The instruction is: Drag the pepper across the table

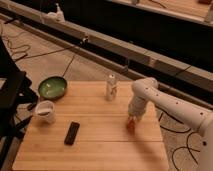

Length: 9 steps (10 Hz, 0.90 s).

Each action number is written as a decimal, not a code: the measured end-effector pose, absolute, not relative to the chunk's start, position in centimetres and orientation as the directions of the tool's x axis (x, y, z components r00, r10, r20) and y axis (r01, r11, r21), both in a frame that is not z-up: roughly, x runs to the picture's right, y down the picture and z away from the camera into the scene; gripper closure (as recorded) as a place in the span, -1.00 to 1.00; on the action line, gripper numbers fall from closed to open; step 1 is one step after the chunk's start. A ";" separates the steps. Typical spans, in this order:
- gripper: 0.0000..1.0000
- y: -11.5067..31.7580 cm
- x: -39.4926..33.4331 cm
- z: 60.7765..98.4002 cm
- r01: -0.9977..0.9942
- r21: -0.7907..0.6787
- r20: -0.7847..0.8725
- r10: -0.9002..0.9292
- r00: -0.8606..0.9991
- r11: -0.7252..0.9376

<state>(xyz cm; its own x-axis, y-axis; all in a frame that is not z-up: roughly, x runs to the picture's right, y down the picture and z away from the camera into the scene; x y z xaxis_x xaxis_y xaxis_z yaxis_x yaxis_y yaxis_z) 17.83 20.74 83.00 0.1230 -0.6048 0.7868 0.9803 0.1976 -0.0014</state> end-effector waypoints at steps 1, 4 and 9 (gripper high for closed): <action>1.00 21.3 18.6 82.5 0.975 -0.027 0.784 -0.600 0.158 0.222; 1.00 22.8 20.6 80.9 0.956 -0.094 0.775 -0.583 0.244 0.276; 1.00 25.6 23.0 77.4 0.911 -0.202 0.741 -0.553 0.382 0.359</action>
